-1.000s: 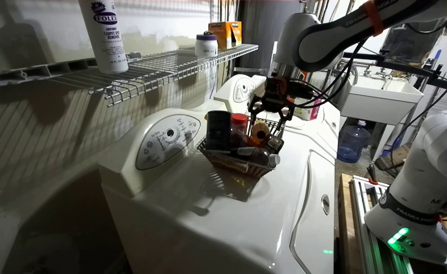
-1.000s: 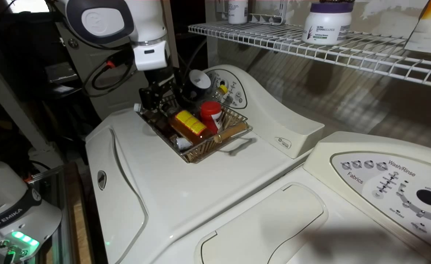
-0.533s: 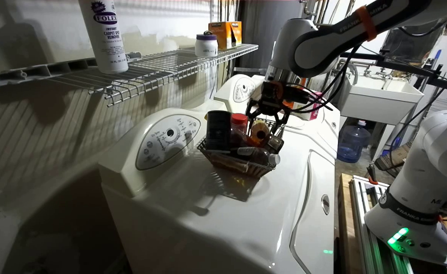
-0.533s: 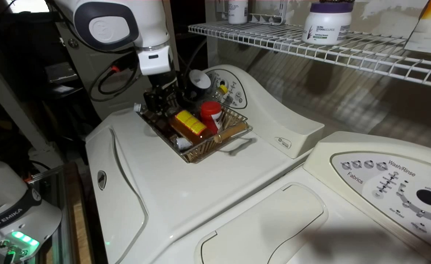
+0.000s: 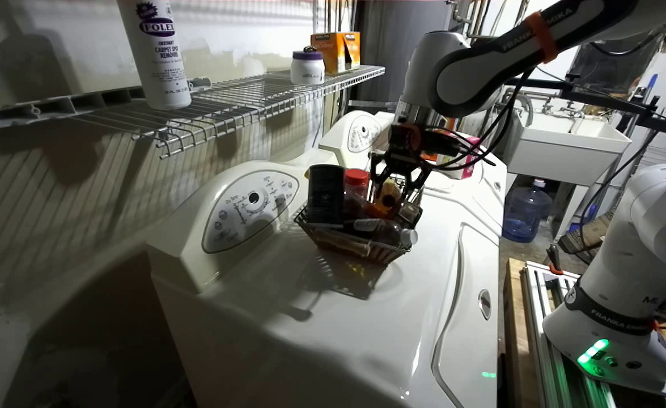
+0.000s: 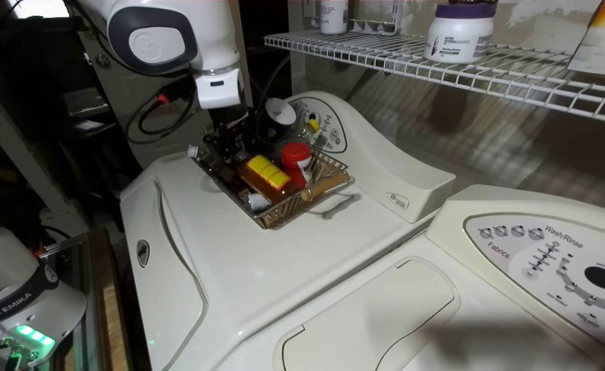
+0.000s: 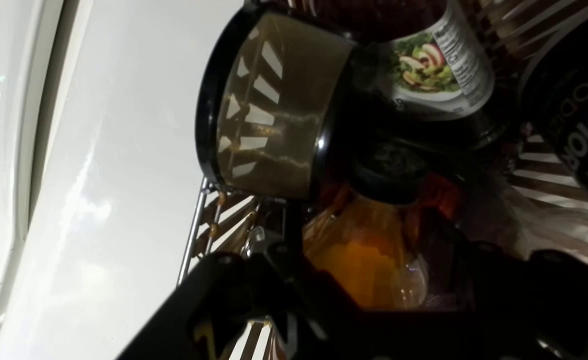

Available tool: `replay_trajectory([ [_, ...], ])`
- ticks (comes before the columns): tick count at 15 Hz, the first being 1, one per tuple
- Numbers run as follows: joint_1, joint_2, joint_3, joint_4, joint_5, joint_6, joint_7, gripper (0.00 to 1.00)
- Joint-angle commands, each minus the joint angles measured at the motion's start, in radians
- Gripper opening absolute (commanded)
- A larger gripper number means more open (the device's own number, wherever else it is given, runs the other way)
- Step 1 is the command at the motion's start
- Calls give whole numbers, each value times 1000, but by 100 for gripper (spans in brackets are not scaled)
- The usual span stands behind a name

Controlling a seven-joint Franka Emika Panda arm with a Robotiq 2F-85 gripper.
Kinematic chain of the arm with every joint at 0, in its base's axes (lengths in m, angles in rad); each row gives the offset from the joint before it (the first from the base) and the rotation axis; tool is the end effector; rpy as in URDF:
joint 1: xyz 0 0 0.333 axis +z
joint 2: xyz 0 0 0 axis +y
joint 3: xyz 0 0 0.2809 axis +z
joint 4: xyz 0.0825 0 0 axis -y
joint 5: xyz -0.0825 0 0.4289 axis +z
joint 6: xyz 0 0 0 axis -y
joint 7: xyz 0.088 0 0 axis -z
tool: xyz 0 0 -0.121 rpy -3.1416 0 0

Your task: Move the bottle from the basket to the bottom shelf

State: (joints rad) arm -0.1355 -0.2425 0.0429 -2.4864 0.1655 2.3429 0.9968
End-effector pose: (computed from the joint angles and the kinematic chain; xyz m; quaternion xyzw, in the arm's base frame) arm 0.4973 -0.0429 0.3110 -0.8230 0.5630 -0.0197 0.0728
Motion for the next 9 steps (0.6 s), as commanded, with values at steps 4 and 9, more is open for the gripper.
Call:
replay_trajectory([
  [4, 13, -22, -77, 28, 123, -41, -48, 34],
  [9, -4, -50, -139, 46, 228, -60, -54, 30],
])
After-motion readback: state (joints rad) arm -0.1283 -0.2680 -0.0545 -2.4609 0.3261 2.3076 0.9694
